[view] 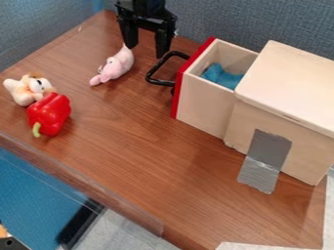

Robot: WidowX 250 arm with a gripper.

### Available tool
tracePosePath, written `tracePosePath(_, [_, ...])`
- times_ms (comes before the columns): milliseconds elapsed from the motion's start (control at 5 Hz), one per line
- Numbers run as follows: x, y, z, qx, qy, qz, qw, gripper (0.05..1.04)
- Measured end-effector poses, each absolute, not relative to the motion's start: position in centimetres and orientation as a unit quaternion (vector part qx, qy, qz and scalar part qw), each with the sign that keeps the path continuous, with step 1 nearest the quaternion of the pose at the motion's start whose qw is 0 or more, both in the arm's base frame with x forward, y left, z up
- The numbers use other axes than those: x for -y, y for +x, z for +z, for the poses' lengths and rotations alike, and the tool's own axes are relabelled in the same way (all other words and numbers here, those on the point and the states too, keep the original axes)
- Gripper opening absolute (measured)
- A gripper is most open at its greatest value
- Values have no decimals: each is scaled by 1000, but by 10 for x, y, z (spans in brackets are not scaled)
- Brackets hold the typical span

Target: Put the white doll to the top of the drawer

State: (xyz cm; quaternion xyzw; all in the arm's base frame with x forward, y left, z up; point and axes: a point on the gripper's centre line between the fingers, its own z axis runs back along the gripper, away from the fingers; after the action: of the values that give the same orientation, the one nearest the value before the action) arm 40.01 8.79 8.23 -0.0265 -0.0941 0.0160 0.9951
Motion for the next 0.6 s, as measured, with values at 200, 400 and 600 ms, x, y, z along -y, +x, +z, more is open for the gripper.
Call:
tracePosePath(200, [-87, 397, 65, 72, -33, 18, 997, 1000])
tracePosePath(400, [-100, 395, 61, 64, -43, 34, 996, 1000])
tracePosePath(600, [-126, 397, 68, 74, -39, 62, 995, 1000])
